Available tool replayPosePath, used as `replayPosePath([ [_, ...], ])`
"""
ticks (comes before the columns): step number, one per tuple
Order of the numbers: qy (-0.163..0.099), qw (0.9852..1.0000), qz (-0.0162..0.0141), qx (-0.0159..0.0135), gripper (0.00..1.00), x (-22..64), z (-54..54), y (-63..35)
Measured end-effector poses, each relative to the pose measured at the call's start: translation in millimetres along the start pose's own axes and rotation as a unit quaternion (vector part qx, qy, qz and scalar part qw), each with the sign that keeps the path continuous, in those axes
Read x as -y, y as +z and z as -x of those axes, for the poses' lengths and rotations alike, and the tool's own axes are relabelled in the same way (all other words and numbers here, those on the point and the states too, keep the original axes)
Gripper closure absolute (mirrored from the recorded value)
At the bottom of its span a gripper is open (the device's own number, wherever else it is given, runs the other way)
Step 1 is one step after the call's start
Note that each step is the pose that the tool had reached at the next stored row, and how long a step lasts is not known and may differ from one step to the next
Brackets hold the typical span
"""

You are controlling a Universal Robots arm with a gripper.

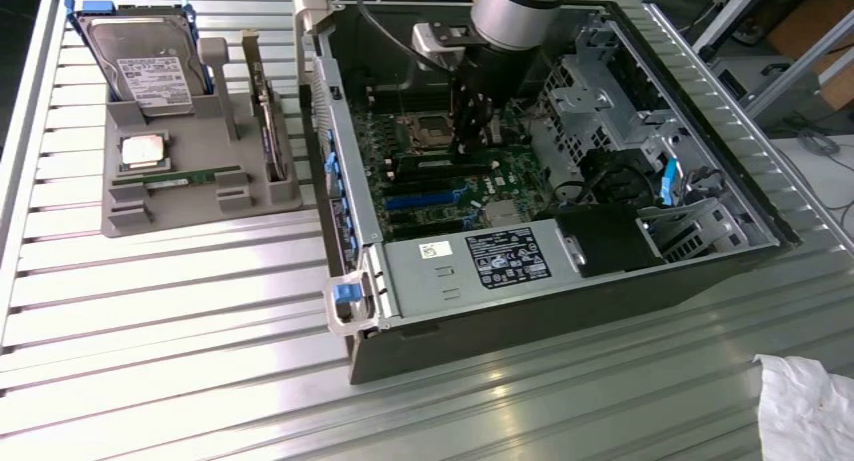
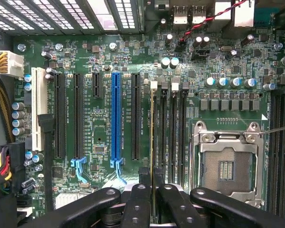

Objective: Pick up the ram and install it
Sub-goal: 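Insert the ram into the slot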

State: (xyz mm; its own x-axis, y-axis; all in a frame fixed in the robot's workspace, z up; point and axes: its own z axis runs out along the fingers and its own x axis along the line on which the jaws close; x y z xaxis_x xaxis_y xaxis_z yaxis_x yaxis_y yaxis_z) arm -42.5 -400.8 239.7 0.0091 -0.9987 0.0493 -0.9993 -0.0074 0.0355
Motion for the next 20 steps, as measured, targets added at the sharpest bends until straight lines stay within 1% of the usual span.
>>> replayPosePath([
  [12,0.0,1.0,0.0001,0.0,0.87,0.1,1.3,3.3],
  [20,0.0,1.0,0.0004,0.0007,0.87,0.6,1.5,5.8],
])
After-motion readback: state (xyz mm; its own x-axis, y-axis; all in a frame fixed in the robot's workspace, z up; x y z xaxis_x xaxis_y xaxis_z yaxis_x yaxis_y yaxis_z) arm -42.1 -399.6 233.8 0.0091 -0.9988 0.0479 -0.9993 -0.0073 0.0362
